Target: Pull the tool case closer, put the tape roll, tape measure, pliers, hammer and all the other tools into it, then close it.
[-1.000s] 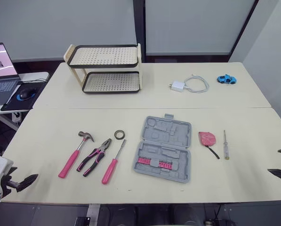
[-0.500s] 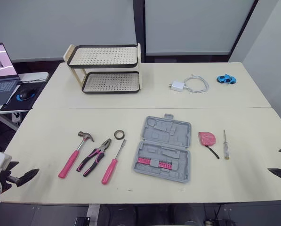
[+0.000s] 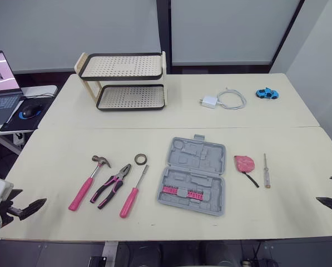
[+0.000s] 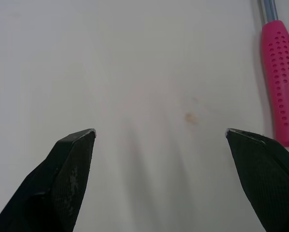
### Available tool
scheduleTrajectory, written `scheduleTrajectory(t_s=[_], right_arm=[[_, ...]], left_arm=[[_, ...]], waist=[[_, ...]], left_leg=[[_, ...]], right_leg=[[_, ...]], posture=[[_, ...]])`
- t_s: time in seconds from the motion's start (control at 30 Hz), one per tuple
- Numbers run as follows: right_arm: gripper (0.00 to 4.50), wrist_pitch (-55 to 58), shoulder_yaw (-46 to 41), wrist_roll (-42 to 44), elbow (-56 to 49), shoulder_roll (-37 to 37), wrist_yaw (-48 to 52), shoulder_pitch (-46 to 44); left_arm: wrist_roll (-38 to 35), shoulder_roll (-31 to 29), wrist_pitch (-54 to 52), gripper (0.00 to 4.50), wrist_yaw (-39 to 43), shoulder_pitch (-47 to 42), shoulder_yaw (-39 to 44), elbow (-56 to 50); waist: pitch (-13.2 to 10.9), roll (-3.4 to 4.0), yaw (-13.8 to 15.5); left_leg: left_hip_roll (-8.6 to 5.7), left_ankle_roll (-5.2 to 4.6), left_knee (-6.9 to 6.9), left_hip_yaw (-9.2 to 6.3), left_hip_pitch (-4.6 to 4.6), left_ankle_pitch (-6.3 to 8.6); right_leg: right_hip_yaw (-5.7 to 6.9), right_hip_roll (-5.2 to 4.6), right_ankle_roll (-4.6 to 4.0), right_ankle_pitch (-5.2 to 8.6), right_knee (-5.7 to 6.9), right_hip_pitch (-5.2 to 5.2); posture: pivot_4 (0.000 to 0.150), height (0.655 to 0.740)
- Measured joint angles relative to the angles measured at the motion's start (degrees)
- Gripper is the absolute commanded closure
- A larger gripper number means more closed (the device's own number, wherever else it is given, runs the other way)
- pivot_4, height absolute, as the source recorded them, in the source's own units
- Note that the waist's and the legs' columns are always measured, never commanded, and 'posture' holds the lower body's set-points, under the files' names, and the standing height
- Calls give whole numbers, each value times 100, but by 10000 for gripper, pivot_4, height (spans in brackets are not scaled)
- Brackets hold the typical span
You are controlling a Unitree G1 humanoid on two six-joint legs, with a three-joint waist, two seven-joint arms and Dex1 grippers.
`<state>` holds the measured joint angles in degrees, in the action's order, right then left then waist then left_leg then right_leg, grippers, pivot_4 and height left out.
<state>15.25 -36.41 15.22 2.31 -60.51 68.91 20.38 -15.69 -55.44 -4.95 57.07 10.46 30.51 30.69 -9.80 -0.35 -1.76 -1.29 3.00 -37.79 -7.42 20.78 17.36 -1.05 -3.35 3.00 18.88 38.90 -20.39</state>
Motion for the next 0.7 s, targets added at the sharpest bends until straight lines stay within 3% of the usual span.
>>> scheduleTrajectory(t_s=[0.3, 0.43, 0.53, 0.7], right_arm=[[0, 13, -72, -43, -357, 219, -313, 118], [0, 392, -255, 157, -973, 414, -424, 246], [6228, 720, -396, 361, -1600, 510, -509, 326], [24816, 1155, -397, 590, -2350, 763, -656, 459]], left_arm=[[-117, -83, -488, 218, 301, 43, -7, -783], [-211, -83, -813, 218, 502, -133, -387, -1512], [-345, -83, -1003, 6357, 686, -243, -623, -2115], [-488, 5, -1280, 22930, 817, -529, -1097, -2858]], waist=[[0, 1, 2], [-1, 3, 21], [0, 2, 16], [0, 2, 10]], left_leg=[[0, 0, 0, 0, 0, 0], [-1, 0, -3, -2, 2, 0], [1, 0, -2, -3, 2, 0], [0, 0, -2, 1, 1, 0]], right_leg=[[0, 0, 0, 0, 1, 1], [1, 0, 0, 0, 1, 2], [1, 2, 0, 0, 1, 3], [-3, 2, 0, 0, 1, 3]], posture=[[1500, 7400], [1500, 7400], [1500, 7400], [1500, 7400]])
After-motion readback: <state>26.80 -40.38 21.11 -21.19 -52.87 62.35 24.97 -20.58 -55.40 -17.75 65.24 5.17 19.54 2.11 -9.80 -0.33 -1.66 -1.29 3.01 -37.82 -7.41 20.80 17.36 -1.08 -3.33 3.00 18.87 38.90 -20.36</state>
